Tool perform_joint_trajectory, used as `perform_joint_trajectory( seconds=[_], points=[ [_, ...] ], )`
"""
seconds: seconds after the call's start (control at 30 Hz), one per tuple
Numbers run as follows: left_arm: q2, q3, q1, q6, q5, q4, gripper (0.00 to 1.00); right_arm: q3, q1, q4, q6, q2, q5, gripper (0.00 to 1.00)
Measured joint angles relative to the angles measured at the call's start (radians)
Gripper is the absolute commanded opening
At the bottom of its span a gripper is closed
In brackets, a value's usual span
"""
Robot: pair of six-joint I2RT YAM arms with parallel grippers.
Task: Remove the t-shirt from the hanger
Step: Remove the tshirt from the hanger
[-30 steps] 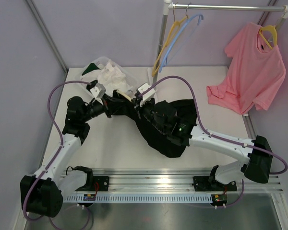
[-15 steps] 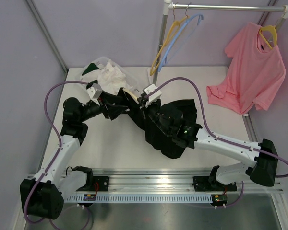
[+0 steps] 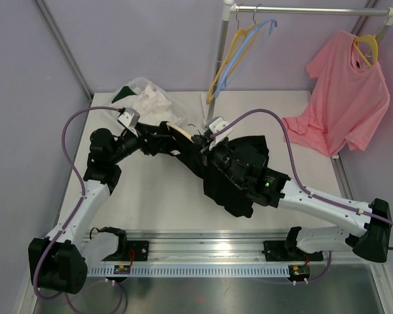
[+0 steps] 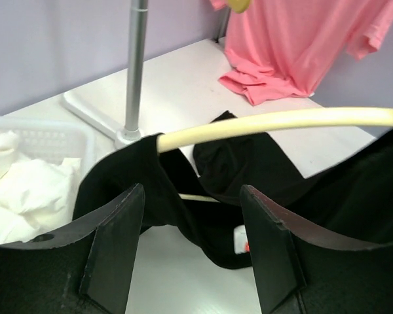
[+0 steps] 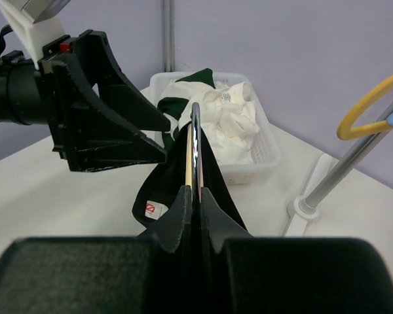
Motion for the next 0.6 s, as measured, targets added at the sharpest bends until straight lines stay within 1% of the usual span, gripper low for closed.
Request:
perform_joint_trajectory(
  seconds=[0.1,0.2,0.27,0.33,0.4,0.6],
  points=[
    [0.02,0.01,0.0,0.008,-0.034,-0.018,0.56,0.0,0.0,-0.026,0.002,-0.001,-0.024,0.0],
    [0.047,0.027,0.0,0.016,-0.069,-0.036,0.39,0.0,0.0,-0.05,0.005,-0.001,-0.041,0.0],
    [0.058,0.034,0.0,0.019,-0.089,-0.045,0.3,0.0,0.0,-0.056,0.006,-0.001,-0.048,0.0],
    [0.067,0.041,0.0,0.026,-0.1,-0.052,0.31,0.0,0.0,-0.059,0.006,-0.002,-0.056,0.0],
    [0.077,0.054,0.0,0.031,-0.109,-0.071,0.36,0.0,0.0,-0.068,0.007,-0.003,-0.063,0.0],
    [0.095,0.069,0.0,0.037,-0.113,-0.092,0.46,0.0,0.0,-0.088,0.008,-0.018,-0.063,0.0]
  ],
)
